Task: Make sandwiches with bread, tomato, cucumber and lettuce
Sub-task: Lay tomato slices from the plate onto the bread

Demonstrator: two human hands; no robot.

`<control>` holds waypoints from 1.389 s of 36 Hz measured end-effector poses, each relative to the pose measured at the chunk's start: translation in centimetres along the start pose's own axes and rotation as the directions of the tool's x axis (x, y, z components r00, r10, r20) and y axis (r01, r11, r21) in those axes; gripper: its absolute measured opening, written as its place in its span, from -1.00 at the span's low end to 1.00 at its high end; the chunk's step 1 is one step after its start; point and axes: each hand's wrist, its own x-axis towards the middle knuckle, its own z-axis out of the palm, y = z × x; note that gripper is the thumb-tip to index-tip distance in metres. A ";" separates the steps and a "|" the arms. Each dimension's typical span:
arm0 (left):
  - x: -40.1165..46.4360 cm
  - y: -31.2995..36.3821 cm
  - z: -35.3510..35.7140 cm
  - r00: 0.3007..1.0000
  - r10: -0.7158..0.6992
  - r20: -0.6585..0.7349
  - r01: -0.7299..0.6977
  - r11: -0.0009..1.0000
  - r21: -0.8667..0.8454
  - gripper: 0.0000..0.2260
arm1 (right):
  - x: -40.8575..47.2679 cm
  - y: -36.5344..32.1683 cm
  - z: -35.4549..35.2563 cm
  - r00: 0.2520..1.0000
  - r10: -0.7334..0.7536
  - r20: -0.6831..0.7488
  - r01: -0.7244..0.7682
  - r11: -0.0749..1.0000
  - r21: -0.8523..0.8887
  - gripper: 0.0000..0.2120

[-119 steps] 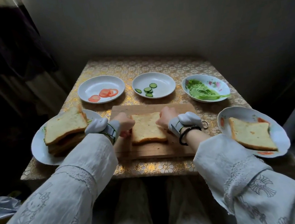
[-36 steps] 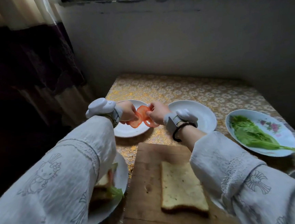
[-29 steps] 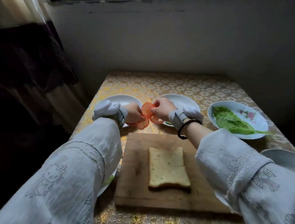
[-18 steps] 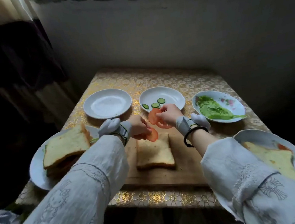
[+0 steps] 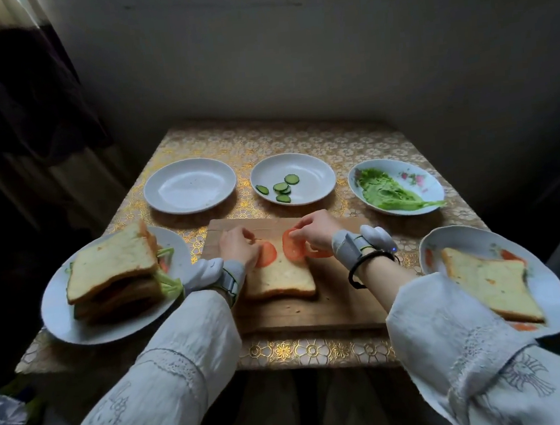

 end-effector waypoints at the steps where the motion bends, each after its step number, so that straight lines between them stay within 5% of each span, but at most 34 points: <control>1: 0.1 -0.1 0.1 1.000 -0.011 -0.002 0.011 1.000 -0.005 -0.73 | -0.1 0.2 0.0 1.000 0.005 0.003 -0.005 1.000 0.004 -0.82; 8: 0.2 -0.2 -0.1 0.998 -0.061 0.016 0.061 0.998 -0.012 -0.60 | 0.1 0.7 -0.5 0.999 0.036 -0.018 -0.033 0.991 0.127 -0.80; 11: 0.4 -0.3 -0.1 0.996 -0.089 -0.011 0.090 0.996 0.026 -0.83 | -0.3 0.8 -0.7 0.999 0.045 -0.011 -0.043 0.984 0.173 -0.89; 18: 0.5 0.0 0.4 0.993 -0.116 0.001 0.116 0.993 0.018 -0.62 | -0.7 0.2 -0.1 0.999 0.018 0.047 -0.029 0.969 0.244 -0.78; 21: 0.6 -0.4 0.4 0.998 -0.064 0.003 0.064 0.998 0.005 -0.75 | -0.1 0.2 0.7 1.000 -0.025 -0.014 0.026 0.997 0.079 -0.87; 27: 0.9 -1.3 0.1 0.999 -0.012 0.034 0.013 1.000 -0.027 -0.81 | 0.0 0.8 1.2 0.983 -0.135 -0.122 0.091 0.944 -0.316 -0.74; 34: 0.9 -1.8 0.1 0.997 0.001 0.083 -0.004 0.999 0.031 -0.51 | 0.0 0.8 1.0 0.960 -0.214 -0.178 0.091 0.846 -0.525 -0.60; 46: -0.1 -2.6 -0.7 0.986 0.056 0.157 -0.040 0.994 -0.099 -0.43 | -1.2 -0.1 -0.4 0.938 -0.226 -0.262 0.107 0.909 -0.403 -0.67; 50: -0.3 -2.7 -0.8 0.983 0.060 0.172 -0.049 0.997 -0.067 -0.53 | -1.9 -0.3 0.3 0.978 -0.182 -0.104 0.170 0.979 -0.117 -0.73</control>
